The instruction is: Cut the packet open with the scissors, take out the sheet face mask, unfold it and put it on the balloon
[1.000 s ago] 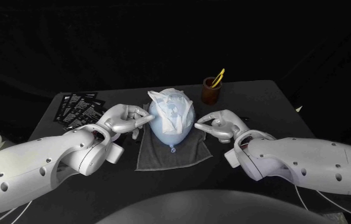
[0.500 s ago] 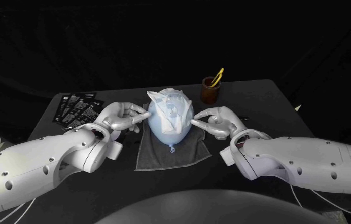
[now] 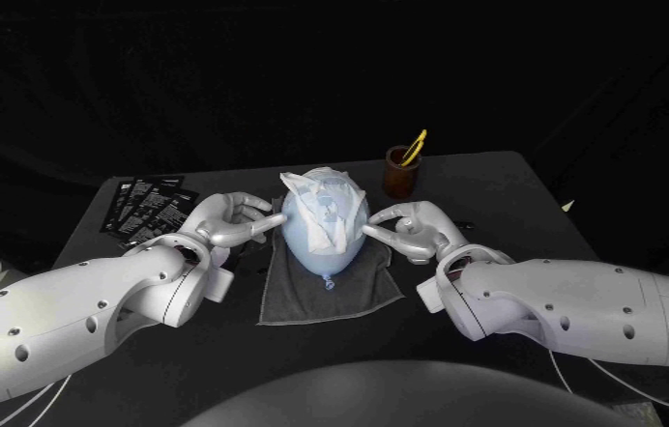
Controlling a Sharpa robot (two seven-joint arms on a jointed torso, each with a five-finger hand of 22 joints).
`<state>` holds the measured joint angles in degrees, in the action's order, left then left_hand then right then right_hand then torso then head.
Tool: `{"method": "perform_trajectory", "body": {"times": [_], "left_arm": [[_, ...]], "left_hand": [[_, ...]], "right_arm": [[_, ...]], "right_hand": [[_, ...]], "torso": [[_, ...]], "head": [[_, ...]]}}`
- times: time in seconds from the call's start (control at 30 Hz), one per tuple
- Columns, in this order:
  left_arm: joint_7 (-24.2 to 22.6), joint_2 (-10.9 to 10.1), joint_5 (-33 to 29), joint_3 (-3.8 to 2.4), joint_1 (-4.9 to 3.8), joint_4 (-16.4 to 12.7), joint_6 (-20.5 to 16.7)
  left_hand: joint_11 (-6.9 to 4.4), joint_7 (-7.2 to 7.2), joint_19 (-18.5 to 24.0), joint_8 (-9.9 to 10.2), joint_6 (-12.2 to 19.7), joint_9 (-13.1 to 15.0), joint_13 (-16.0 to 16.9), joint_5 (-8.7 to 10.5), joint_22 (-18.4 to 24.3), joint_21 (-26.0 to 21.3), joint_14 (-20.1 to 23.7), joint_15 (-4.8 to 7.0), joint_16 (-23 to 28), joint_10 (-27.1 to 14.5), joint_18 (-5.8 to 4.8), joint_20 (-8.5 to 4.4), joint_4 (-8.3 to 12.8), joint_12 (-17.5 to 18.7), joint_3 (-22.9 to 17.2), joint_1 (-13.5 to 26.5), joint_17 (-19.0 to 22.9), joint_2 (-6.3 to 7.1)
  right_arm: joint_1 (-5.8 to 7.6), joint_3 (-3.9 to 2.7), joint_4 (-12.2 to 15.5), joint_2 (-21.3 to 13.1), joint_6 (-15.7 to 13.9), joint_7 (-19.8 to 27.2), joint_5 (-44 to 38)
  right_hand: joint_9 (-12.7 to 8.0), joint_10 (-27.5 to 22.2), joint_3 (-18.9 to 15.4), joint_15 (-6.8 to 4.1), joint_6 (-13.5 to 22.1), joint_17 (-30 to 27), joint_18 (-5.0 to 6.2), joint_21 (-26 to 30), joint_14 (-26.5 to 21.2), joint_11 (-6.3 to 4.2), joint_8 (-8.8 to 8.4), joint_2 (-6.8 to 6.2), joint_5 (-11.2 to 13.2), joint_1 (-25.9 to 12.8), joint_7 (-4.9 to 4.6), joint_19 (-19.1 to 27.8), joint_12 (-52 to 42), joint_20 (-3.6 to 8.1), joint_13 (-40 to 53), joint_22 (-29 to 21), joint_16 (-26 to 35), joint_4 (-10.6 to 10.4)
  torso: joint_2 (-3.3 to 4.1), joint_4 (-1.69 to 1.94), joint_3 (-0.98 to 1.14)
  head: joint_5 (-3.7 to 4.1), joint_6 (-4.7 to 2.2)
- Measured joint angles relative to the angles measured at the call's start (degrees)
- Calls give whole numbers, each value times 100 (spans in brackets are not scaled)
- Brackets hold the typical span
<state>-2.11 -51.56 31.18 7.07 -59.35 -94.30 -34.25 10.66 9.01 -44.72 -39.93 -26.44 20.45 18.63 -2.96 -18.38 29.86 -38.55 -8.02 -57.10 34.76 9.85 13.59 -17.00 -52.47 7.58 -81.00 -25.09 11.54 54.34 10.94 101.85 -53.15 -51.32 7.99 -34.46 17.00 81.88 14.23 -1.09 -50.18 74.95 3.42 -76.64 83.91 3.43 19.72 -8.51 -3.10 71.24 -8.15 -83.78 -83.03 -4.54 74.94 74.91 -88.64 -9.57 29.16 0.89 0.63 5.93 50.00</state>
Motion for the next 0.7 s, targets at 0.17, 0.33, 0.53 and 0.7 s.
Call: {"method": "perform_trajectory", "body": {"times": [0.17, 0.33, 0.53, 0.7], "left_arm": [[-27, 5, 82, 0, 0, 22, -93], [-56, 88, 132, 0, 1, 78, -127], [-102, 209, 141, 0, 33, 156, -94], [-135, 318, 108, 2, 44, 224, 10]], "left_hand": [[350, -11, 968, -70, 239, -151, -473, 0, 644, -1152, 1074, -386, 636, -778, -249, 290, -29, 540, 274, -183, 475, 328], [577, -37, 1883, -53, 560, -284, -819, 0, 1108, -1907, 1693, -633, 1181, -1165, -506, 319, -24, 959, 451, -237, 854, 524], [607, -65, 2421, 79, 840, -399, -1065, 0, 1324, -2244, 2139, -729, 1695, -1485, -596, 329, -31, 1347, 506, -230, 1137, 576], [583, -79, 2673, 204, 998, -461, -1183, 0, 1408, -2372, 2558, -766, 2440, -1687, -597, 339, -47, 1575, 522, -207, 1421, 599]], "right_arm": [[0, -2, -18, 24, -2, -32, -12], [0, -4, -12, 42, -6, -59, -27], [0, -7, -8, 46, -19, -93, -60], [1, -14, -10, 71, -42, -124, -92]], "right_hand": [[3, -2, -15, 0, 0, -1, 0, 0, 0, -2, 0, 0, 0, 0, 0, 1, 6, 0, 1, -1, 2, -15], [4, -2, -32, 1, 0, -5, 0, 0, -1, -2, 0, 0, 0, 0, 0, 1, 12, -1, 1, 0, -14, -1], [4, -2, -32, 1, 0, -4, 0, 1, -1, -3, 0, 0, 0, 0, 0, 2, 12, -1, -2, 2, -16, -1], [11, -2, -32, 1, 0, -4, 0, 32, -1, -3, 0, 0, 0, 0, 0, 11, 13, -9, -4, 3, -16, -1]], "torso": [[-3, -3, 0], [3, -3, 0], [10, -5, -1], [10, -5, -1]], "head": [[-2, 1], [19, 1], [38, 1], [37, 1]]}}
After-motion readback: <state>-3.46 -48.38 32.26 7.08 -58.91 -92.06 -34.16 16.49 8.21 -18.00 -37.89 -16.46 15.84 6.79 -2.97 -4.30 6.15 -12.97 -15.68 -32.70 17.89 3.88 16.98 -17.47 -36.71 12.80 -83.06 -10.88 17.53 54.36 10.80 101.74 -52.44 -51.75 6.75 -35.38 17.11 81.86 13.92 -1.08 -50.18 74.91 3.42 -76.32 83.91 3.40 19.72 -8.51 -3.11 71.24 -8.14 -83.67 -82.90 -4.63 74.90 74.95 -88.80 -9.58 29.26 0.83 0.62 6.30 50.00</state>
